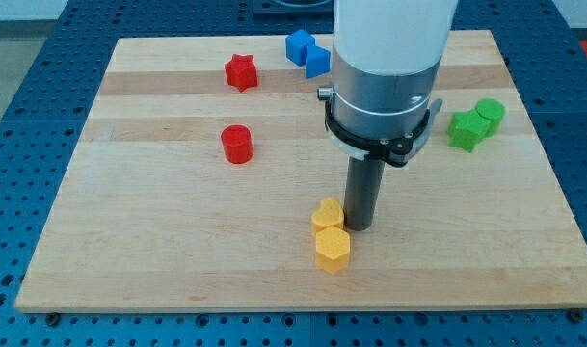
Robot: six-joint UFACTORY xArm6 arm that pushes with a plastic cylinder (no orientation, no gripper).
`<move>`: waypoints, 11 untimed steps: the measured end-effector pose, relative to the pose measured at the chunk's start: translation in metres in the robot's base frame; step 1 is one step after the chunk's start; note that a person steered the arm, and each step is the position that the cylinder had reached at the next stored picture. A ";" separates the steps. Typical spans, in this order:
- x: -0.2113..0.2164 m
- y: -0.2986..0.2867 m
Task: Place your hand at the center of the board
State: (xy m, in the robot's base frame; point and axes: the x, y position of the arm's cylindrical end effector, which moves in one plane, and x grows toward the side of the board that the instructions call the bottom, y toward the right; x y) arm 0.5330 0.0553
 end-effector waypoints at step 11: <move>-0.118 -0.065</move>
